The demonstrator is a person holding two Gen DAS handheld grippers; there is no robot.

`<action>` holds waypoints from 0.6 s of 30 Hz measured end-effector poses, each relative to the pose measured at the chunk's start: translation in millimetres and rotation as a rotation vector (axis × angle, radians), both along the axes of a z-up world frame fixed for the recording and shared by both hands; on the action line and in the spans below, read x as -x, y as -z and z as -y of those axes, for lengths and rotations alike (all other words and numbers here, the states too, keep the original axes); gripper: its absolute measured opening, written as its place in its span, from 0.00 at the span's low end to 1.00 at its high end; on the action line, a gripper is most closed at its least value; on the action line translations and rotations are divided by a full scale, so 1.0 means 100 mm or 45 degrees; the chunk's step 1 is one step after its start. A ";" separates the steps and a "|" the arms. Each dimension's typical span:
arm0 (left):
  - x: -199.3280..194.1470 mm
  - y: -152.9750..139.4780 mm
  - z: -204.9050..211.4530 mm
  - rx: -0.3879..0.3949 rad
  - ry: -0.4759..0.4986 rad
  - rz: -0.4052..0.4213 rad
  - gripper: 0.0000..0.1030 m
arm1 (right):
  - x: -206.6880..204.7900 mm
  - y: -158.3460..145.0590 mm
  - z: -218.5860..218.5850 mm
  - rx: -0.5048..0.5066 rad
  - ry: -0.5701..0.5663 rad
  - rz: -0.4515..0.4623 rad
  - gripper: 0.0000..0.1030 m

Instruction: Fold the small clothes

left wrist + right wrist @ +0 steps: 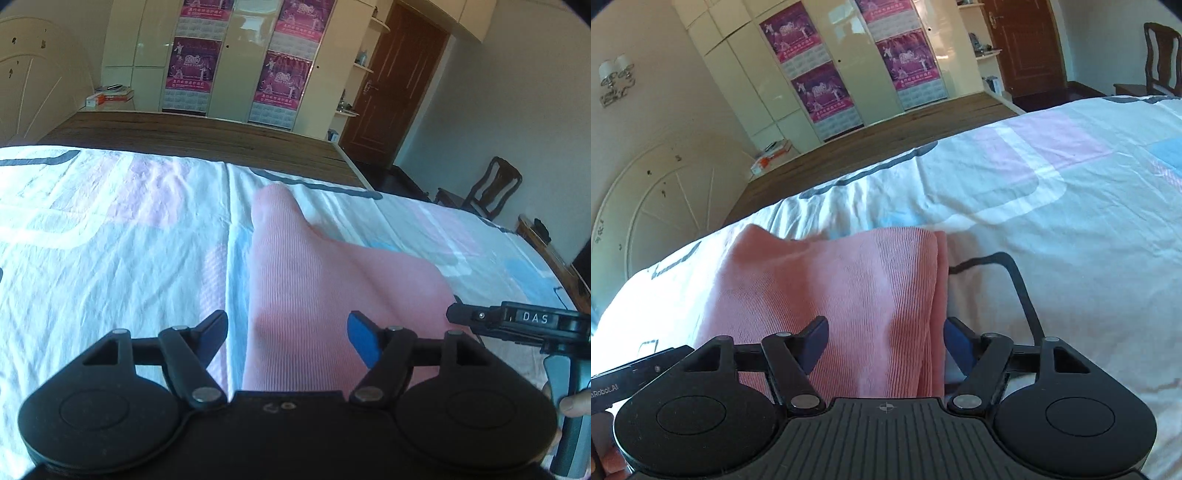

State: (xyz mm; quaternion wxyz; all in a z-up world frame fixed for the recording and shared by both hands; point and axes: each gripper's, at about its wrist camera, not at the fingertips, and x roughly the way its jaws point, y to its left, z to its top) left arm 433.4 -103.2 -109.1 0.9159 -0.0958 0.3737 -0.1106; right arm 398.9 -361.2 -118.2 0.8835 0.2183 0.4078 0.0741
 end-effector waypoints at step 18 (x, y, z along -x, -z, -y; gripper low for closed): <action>-0.43 0.29 0.08 -0.040 -0.112 -0.045 0.73 | -0.33 0.17 -0.07 0.309 0.033 0.044 0.15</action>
